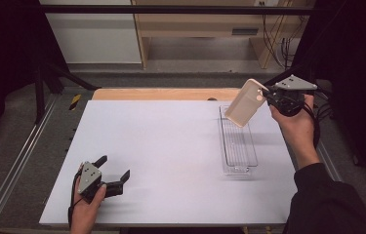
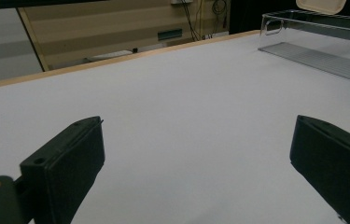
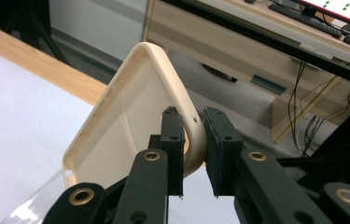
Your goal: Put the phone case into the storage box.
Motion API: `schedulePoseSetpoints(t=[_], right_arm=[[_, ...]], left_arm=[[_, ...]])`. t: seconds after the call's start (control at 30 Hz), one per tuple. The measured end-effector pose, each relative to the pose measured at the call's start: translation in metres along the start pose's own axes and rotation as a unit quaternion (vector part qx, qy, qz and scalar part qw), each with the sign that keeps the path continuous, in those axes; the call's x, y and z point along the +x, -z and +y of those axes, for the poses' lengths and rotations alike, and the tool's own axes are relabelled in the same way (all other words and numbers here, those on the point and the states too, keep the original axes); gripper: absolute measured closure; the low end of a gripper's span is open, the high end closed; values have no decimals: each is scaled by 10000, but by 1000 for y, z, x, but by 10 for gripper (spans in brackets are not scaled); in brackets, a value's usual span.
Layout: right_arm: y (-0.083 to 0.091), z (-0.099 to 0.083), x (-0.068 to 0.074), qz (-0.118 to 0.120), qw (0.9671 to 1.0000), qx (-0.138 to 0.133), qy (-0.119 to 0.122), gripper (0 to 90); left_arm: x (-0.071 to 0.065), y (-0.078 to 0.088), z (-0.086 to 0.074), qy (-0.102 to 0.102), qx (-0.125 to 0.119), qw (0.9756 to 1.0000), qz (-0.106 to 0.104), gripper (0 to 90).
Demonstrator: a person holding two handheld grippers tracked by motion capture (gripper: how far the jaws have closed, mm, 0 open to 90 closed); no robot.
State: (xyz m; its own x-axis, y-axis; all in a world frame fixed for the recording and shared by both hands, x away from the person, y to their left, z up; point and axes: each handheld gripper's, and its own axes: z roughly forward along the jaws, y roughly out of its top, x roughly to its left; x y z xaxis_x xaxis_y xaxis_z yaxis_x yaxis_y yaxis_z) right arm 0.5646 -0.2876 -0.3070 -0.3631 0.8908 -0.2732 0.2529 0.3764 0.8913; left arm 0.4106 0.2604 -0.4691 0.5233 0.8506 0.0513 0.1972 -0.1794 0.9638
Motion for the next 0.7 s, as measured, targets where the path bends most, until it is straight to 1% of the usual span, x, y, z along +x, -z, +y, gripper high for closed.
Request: schedulePoseSetpoints(t=[0.13,0.27,0.33,0.5,0.7], right_arm=[[-11,-5,0,-76,9997,204,69,784],[-24,-9,4,-73,9993,318,173,784],[-30,-9,6,-70,9991,348,214,784],[-45,-13,13,-27,9985,470,296,784],[-58,-18,18,-6,9975,595,386,784]], left_arm=[[-1,0,1,-14,-37,10000,-13,32],[0,-3,3,-159,-53,9999,5,32],[1,-5,3,-187,-63,9998,12,32],[2,-9,2,-103,-56,9999,-62,32],[0,-8,3,-35,-101,9999,-125,33]])
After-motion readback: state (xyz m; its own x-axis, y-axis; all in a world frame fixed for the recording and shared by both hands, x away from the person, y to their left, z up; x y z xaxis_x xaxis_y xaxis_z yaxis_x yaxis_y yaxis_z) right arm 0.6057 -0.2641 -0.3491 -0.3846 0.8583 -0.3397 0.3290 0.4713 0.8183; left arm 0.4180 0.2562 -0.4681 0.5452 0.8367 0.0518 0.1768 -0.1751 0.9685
